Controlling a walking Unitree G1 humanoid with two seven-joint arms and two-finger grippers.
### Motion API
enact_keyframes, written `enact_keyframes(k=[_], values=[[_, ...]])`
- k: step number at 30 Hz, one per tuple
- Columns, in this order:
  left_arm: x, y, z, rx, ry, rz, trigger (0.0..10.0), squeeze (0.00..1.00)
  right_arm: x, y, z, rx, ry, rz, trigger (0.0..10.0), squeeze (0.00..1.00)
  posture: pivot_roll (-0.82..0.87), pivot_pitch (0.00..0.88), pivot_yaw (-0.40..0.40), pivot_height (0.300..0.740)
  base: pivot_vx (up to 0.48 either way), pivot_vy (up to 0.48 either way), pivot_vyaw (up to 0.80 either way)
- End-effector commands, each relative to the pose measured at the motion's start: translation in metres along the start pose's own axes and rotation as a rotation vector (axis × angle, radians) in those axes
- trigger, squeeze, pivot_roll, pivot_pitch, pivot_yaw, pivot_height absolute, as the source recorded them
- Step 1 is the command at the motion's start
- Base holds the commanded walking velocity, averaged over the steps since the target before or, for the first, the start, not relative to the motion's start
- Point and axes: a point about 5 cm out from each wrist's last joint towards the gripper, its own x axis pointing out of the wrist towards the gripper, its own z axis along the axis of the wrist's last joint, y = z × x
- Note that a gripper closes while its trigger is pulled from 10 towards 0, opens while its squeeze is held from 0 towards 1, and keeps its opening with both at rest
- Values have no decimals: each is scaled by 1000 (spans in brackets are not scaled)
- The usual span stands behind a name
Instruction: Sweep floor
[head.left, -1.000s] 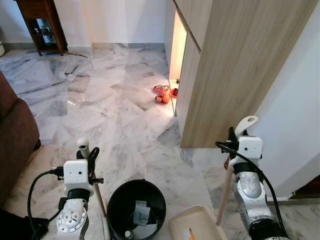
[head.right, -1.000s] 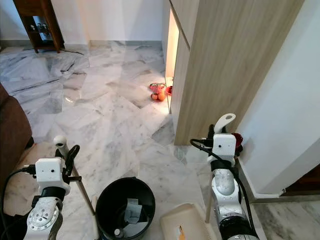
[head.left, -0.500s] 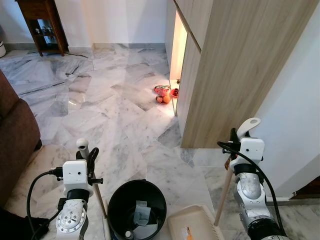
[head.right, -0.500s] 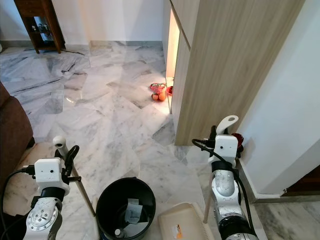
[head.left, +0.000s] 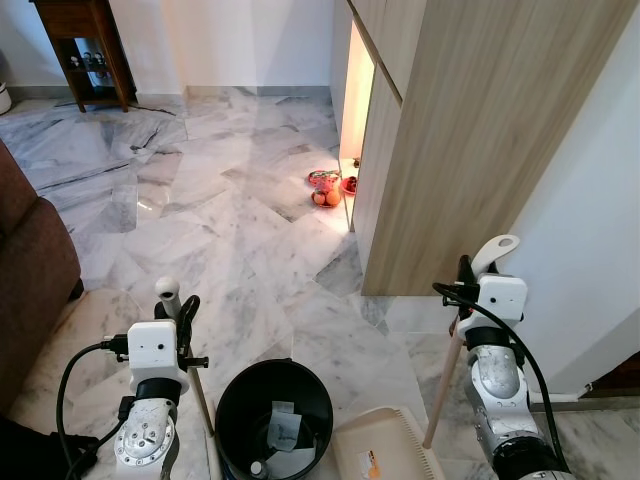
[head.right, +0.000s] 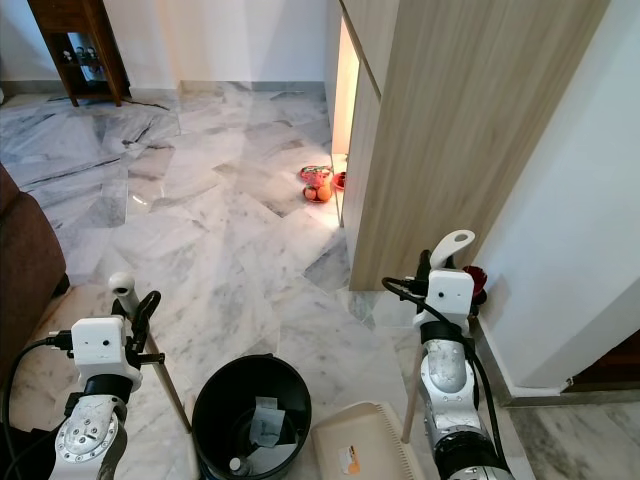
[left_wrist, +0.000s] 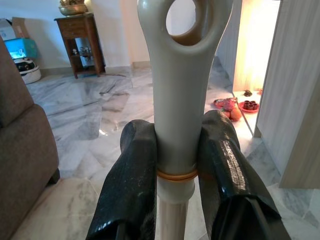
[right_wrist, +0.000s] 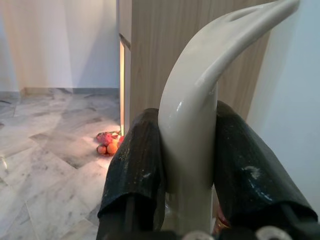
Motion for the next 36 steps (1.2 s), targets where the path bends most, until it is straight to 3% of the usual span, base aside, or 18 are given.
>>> enact_keyframes(k=[1, 6, 36], values=[[3, -2, 11, -1, -50, -10, 10000, 0, 5, 0, 8, 10, -39, -4, 10000, 0, 119, 39, -19, 740, 0, 0, 0], [3, -2, 11, -1, -51, -11, 10000, 0, 4, 2, 7, 12, -33, 1, 10000, 0, 119, 41, -17, 740, 0, 0, 0], [2, -3, 13, 3, -56, -23, 10000, 0, 2, 9, 3, 26, -14, 18, 10000, 0, 140, 16, -13, 740, -268, 0, 0]])
